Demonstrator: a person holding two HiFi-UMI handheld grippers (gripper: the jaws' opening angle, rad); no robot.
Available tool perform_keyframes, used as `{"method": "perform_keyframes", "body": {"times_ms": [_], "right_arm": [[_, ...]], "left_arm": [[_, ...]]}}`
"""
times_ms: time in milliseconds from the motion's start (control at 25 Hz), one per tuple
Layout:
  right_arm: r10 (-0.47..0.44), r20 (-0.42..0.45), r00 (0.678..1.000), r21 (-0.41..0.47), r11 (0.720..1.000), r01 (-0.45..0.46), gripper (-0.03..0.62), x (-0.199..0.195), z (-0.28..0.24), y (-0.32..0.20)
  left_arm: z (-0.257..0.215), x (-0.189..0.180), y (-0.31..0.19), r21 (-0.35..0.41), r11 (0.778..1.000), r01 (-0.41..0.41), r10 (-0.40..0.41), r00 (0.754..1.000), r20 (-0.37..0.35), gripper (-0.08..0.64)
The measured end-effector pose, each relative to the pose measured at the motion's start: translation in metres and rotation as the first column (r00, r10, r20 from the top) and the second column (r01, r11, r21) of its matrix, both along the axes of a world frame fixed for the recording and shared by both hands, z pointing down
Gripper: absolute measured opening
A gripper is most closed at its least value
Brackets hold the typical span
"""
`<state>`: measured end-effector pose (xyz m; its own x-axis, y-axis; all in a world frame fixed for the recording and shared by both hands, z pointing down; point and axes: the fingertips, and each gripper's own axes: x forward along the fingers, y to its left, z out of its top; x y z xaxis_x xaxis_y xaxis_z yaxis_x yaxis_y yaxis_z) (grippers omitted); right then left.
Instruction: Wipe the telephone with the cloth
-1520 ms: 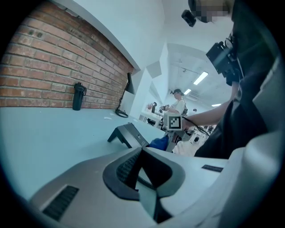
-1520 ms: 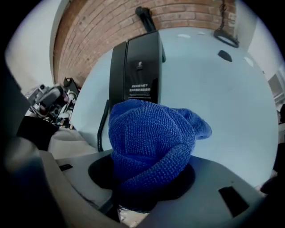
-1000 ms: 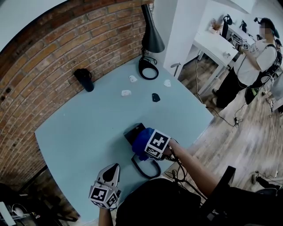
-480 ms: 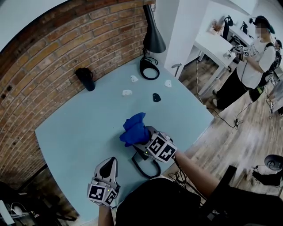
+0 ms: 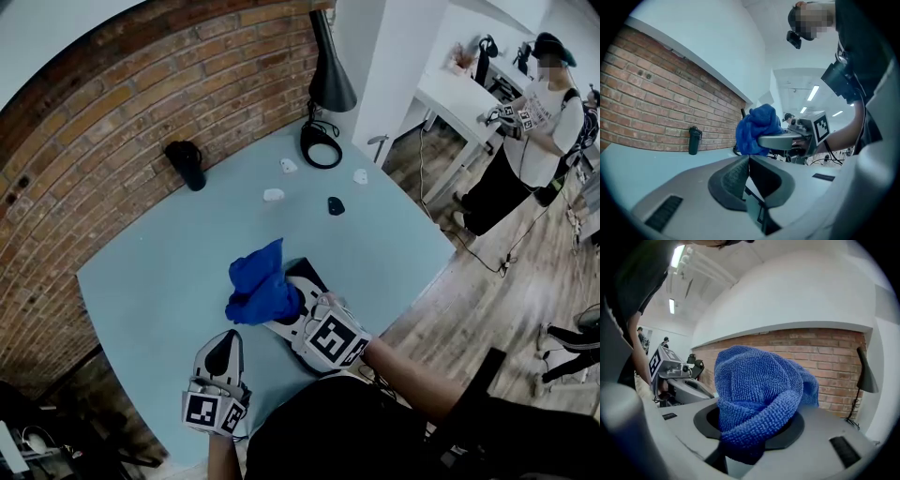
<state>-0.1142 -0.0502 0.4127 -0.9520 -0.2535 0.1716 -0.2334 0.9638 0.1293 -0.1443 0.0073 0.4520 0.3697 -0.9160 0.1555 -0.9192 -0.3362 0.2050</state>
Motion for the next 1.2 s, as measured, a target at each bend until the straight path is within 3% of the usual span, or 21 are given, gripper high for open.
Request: {"method": "perform_keyframes", "body": {"times_ms": [200,400,600,1200], "right_arm": [[-0.001,0.073,0.997,-0.011,1.000,0.002,0.215,-0.005,0.002,0.015],[-0.007,0.067,0.998,-0.047,0.999,0.010,0.213,-0.009,0.019,0.027],[-0.049,-0.008,0.999,-0.079,0.996,0.048,0.213,-0.010,0.056,0.039],[-0.124,-0.071,0.990,-0.124,0.986,0.115,0.181,-0.016,0.097,0.059]], "left_arm": [[0.000,-0.002,0.010,0.041,0.999,0.010,-0.013,0.998,0.056,0.000],[0.006,-0.007,0.016,0.041,0.999,0.025,-0.028,0.998,0.059,0.000],[0.023,-0.008,0.025,-0.007,0.999,0.037,-0.037,0.999,0.040,0.000],[0.064,-0.024,0.046,-0.086,0.991,0.103,-0.101,0.994,0.028,0.000]]}}
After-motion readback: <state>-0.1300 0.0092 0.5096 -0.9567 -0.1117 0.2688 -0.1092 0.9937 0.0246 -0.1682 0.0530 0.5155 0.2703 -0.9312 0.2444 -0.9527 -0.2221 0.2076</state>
